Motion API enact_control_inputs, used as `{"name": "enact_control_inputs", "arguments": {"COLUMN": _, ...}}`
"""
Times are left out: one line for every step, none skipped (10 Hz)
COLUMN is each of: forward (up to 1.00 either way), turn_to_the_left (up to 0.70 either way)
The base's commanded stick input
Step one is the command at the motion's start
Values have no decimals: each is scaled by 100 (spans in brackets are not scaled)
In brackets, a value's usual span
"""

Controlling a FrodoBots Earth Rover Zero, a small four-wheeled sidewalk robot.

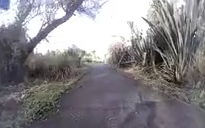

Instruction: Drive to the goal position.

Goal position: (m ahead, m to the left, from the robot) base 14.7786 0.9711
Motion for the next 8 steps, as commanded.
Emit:
{"name": "enact_control_inputs", "arguments": {"forward": 0, "turn_to_the_left": -85}}
{"name": "enact_control_inputs", "arguments": {"forward": 0, "turn_to_the_left": -85}}
{"name": "enact_control_inputs", "arguments": {"forward": 0, "turn_to_the_left": -85}}
{"name": "enact_control_inputs", "arguments": {"forward": 0, "turn_to_the_left": -85}}
{"name": "enact_control_inputs", "arguments": {"forward": 0, "turn_to_the_left": -85}}
{"name": "enact_control_inputs", "arguments": {"forward": 0, "turn_to_the_left": -85}}
{"name": "enact_control_inputs", "arguments": {"forward": 0, "turn_to_the_left": -85}}
{"name": "enact_control_inputs", "arguments": {"forward": 0, "turn_to_the_left": -85}}
